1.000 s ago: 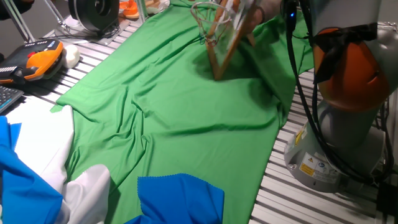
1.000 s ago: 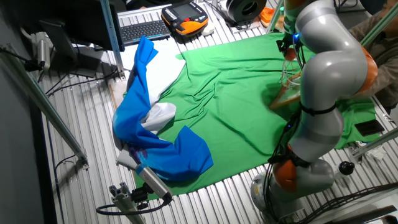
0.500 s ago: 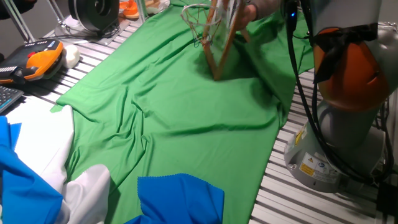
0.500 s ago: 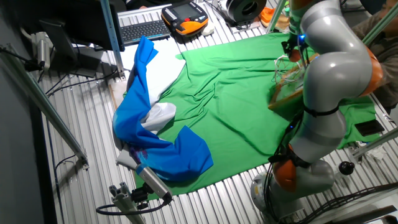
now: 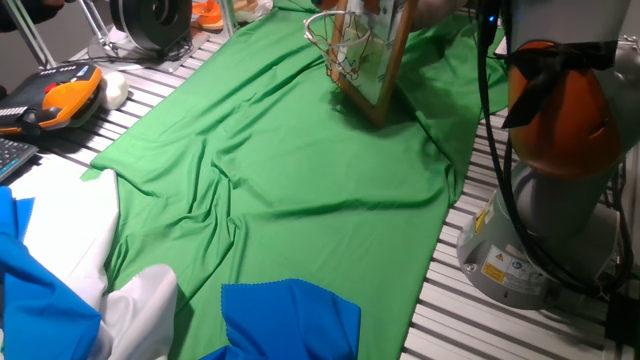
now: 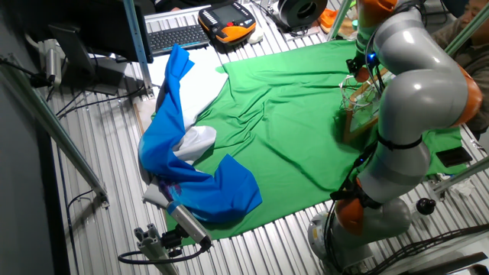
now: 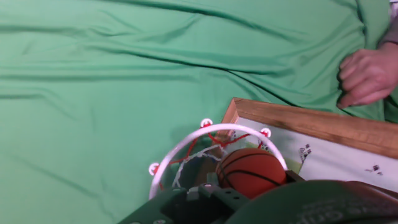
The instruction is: Grab a basketball, release it and shoot it into the basket
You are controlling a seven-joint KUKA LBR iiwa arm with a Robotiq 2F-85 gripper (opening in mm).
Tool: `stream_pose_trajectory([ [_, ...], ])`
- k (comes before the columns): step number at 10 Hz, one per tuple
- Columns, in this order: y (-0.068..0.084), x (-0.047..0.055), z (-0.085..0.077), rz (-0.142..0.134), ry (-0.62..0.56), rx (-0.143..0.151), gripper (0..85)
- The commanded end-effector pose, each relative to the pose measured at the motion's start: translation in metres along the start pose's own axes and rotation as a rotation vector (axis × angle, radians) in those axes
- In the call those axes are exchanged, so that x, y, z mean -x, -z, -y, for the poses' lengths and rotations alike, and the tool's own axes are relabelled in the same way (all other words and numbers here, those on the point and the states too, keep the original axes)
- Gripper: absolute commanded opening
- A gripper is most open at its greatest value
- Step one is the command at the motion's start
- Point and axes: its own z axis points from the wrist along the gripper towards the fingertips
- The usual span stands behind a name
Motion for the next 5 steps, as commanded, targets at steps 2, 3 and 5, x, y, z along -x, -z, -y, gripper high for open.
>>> stream_pose_trajectory([
  [2,-0.0011,-0.0023,-0.0019,0.014,-0.014,-0.010,34.0],
  [3,-0.0013,-0.0022,-0.0019,0.012,-0.023,-0.007,34.0],
  [5,-0.0015,-0.0022,-0.0018,0.012,-0.029,-0.004,51.0],
])
